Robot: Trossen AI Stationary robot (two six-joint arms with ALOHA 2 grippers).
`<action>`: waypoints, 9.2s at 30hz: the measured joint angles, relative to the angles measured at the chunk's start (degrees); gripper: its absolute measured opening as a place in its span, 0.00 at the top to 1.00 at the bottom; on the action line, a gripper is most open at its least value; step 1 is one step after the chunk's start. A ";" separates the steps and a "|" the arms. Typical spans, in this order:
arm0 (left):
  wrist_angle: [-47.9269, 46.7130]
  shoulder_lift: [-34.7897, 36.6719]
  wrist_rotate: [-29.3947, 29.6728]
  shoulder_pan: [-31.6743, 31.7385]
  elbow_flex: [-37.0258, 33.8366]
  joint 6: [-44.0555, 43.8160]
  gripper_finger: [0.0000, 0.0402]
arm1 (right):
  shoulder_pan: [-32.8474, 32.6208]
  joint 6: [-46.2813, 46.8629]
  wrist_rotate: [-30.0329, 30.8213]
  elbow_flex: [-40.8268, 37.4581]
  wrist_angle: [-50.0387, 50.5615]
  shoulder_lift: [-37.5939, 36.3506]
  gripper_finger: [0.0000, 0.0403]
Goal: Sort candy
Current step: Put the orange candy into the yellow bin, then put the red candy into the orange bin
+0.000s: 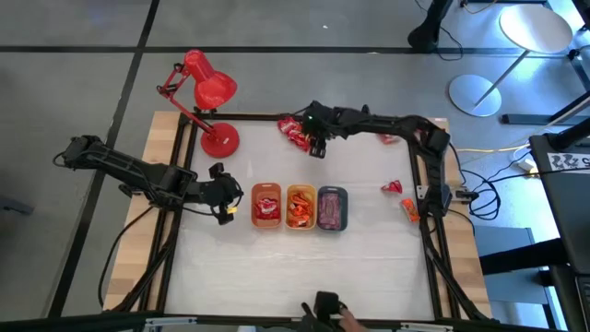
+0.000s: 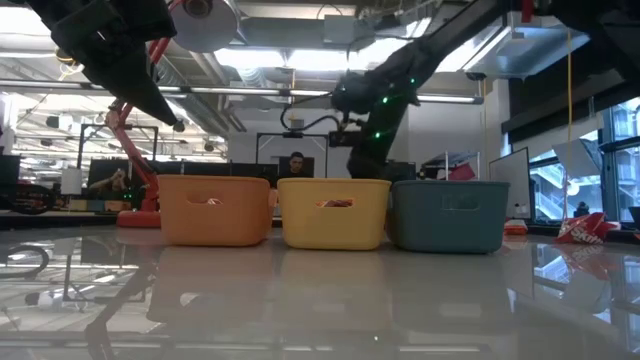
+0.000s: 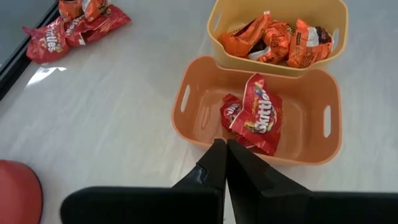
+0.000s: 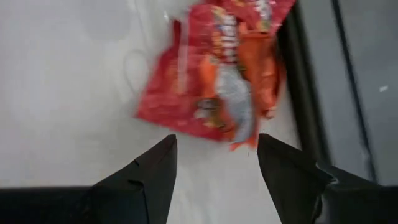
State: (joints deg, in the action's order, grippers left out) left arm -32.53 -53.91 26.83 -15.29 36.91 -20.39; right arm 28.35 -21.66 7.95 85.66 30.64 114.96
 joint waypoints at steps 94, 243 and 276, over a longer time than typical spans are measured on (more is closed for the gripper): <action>-1.26 -0.63 -0.02 -0.37 0.02 -3.07 0.99 | -27.19 32.59 7.51 -0.21 11.77 -11.59 0.49; -3.63 -0.63 -0.02 -1.92 0.00 -6.04 0.99 | -34.41 26.00 -6.78 16.94 27.89 -0.57 1.00; -2.10 -0.68 0.00 -1.92 0.00 -6.45 0.99 | -34.39 47.13 1.97 10.46 39.43 -10.68 0.55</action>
State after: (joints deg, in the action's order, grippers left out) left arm -34.64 -54.59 26.83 -17.21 36.91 -26.84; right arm -6.04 25.47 9.92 96.12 70.07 104.28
